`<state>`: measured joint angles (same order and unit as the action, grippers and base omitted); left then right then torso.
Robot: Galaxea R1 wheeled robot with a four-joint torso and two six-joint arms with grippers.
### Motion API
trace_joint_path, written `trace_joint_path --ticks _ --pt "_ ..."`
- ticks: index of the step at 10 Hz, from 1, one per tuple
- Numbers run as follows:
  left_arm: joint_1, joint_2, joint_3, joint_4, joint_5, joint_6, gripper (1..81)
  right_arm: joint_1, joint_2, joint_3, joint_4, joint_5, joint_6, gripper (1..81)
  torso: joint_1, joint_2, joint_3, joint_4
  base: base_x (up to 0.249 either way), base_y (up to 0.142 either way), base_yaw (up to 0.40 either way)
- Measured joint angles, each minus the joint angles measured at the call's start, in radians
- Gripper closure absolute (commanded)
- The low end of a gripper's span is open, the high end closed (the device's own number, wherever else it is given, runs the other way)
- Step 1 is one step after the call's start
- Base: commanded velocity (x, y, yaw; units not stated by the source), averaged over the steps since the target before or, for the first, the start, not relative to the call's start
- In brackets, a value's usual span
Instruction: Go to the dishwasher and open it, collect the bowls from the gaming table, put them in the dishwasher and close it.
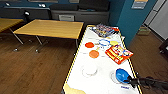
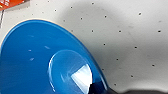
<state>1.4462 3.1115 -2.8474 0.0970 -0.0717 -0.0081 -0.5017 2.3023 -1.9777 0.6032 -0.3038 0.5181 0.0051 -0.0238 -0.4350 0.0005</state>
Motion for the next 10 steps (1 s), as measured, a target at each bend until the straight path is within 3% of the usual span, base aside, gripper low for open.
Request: trace_joint_path --ticks 4,7,10 --pt "0.000 0.000 0.001 0.000 -0.003 0.000 1.0 0.054 -0.237 0.222 -0.014 -0.040 0.000 81.1 0.000 0.000 0.000 0.000 0.000 0.000 0.000" --pt "-0.001 0.011 0.001 0.001 -0.003 0.000 1.0 0.066 -0.436 0.429 -0.103 -0.082 -0.001 81.1 0.000 0.000 0.000 0.000 0.000 0.000 0.000" --pt "-0.006 0.014 0.001 0.002 -0.004 0.000 1.0 -0.053 -0.608 0.629 -0.186 -0.075 -0.075 81.1 0.000 0.000 0.000 0.000 0.000 0.000 0.000"
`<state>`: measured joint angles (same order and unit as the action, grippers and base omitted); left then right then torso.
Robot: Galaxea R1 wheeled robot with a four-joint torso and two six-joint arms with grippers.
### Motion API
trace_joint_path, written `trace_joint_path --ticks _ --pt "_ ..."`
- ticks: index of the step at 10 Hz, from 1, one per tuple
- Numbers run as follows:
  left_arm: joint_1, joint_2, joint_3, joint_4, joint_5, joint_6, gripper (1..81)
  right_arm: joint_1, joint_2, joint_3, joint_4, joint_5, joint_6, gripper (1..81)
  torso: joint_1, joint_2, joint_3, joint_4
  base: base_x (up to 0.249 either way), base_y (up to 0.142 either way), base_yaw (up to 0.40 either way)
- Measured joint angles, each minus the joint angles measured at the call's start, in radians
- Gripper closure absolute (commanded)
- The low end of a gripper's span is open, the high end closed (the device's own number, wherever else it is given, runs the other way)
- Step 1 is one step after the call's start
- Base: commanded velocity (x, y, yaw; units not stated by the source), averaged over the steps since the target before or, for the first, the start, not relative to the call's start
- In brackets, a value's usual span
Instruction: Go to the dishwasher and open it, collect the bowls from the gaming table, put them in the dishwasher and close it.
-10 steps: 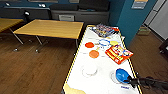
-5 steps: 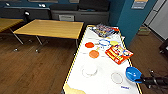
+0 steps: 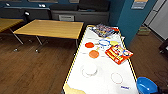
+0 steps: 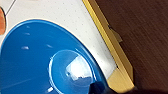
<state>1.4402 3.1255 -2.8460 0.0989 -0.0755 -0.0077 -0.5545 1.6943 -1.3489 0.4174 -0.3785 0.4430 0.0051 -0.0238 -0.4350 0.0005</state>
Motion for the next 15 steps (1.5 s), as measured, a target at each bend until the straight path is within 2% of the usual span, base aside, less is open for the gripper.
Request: trace_joint_path --ticks 3,5,8,10,12,15 --pt "0.000 0.000 0.000 0.002 0.000 0.000 1.0 -0.138 -0.098 0.132 -0.041 0.025 -0.090 81.1 0.000 0.000 0.000 0.000 0.000 0.000 0.000" --pt "0.000 -0.001 0.000 0.002 0.000 0.000 1.0 -0.240 -0.106 0.179 -0.047 0.073 -0.141 81.1 0.000 0.000 0.000 0.000 0.000 0.000 0.000" --pt "0.000 -0.002 0.001 0.002 0.000 0.000 1.0 -0.436 -0.122 0.198 -0.051 0.198 -0.202 81.1 0.000 0.000 0.000 0.000 0.000 0.000 0.000" --pt "0.000 -0.022 0.029 0.002 0.000 0.000 1.0 -0.585 -0.117 0.198 -0.071 0.329 -0.231 81.1 0.000 0.000 0.000 0.000 0.000 0.000 0.000" --pt "-0.004 -0.072 0.111 0.002 -0.001 0.000 1.0 -0.730 -0.054 0.144 -0.103 0.450 -0.248 81.1 0.000 0.000 0.000 0.000 0.000 0.000 0.000" --pt "-0.014 -0.202 0.363 0.002 -0.007 0.000 1.0 -0.888 0.156 0.047 -0.150 0.647 -0.267 81.1 0.000 0.000 0.000 0.000 0.000 0.000 0.000"
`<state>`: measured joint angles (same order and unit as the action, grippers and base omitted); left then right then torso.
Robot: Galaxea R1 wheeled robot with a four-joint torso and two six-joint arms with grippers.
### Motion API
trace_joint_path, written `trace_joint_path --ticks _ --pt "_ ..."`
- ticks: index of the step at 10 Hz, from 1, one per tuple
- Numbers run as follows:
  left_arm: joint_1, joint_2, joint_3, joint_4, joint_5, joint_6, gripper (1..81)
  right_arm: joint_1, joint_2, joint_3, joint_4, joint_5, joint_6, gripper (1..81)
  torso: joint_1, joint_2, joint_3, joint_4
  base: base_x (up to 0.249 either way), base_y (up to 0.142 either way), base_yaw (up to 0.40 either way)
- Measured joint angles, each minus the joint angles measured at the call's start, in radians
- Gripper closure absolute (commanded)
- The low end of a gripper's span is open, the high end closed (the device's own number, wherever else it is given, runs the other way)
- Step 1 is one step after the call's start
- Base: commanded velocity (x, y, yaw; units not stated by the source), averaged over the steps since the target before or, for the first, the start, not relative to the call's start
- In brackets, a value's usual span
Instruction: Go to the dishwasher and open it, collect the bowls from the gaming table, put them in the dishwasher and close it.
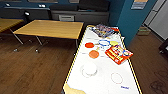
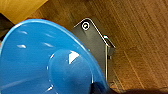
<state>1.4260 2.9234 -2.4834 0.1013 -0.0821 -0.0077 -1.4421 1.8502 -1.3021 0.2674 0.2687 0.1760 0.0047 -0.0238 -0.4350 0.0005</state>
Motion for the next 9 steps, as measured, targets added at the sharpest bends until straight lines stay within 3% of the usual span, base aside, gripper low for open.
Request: trace_joint_path --ticks 3,6,9 --pt "-0.021 -0.198 0.296 0.000 -0.031 0.000 1.0 -0.043 0.101 -0.096 -0.040 0.120 -0.011 81.1 0.000 0.000 0.000 0.000 0.000 0.000 0.000" --pt "-0.010 -0.414 0.489 0.000 -0.058 0.000 1.0 -0.051 0.176 -0.159 -0.054 0.127 -0.013 81.1 0.000 0.000 0.000 0.000 0.000 0.000 0.000" --pt "-0.014 -0.538 0.681 0.000 -0.096 0.000 1.0 -0.053 0.268 -0.250 -0.074 0.125 -0.015 81.1 0.000 0.000 0.000 0.000 0.000 0.000 0.000"
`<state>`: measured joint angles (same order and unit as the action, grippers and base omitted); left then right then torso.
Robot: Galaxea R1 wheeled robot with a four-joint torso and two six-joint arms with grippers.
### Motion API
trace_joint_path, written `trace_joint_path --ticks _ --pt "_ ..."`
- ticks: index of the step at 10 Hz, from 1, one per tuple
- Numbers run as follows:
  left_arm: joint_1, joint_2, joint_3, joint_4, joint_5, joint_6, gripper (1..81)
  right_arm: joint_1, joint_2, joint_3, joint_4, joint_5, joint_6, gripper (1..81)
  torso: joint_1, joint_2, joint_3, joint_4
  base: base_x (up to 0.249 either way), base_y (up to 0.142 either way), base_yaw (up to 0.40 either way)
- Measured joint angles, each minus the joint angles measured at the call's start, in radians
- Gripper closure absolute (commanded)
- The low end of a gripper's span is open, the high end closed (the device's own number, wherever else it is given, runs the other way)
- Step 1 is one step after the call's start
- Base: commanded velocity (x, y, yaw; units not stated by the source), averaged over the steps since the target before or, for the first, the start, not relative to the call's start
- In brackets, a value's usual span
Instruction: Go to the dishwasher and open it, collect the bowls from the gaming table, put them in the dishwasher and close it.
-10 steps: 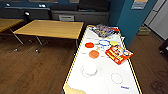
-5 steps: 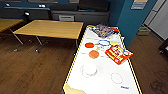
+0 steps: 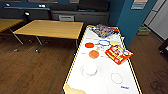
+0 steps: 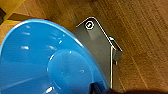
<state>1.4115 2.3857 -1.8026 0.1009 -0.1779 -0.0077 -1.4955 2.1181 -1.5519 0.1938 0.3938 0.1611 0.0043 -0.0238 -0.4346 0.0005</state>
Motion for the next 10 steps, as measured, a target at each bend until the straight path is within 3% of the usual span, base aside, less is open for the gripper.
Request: trace_joint_path --ticks 4,6,8,10 --pt "-0.078 -0.200 0.286 -0.003 -0.011 -0.025 1.0 -0.023 0.082 -0.073 -0.022 -0.003 0.000 81.1 0.000 0.000 0.000 0.000 0.000 0.000 0.000" --pt "-0.141 -0.311 0.435 -0.012 -0.004 -0.058 1.0 -0.023 0.080 -0.084 -0.024 -0.002 0.000 81.1 0.000 0.000 0.000 0.000 0.000 0.000 0.000" --pt "-0.244 -0.360 0.526 -0.057 0.007 -0.077 1.0 -0.021 0.069 -0.086 -0.024 -0.010 0.000 81.1 0.000 0.000 0.000 0.000 0.000 0.000 0.000" --pt "-0.358 -0.372 0.568 -0.135 0.045 -0.097 1.0 -0.011 0.071 -0.084 -0.024 -0.021 0.000 81.1 0.000 0.000 0.000 0.000 0.000 0.000 0.000"
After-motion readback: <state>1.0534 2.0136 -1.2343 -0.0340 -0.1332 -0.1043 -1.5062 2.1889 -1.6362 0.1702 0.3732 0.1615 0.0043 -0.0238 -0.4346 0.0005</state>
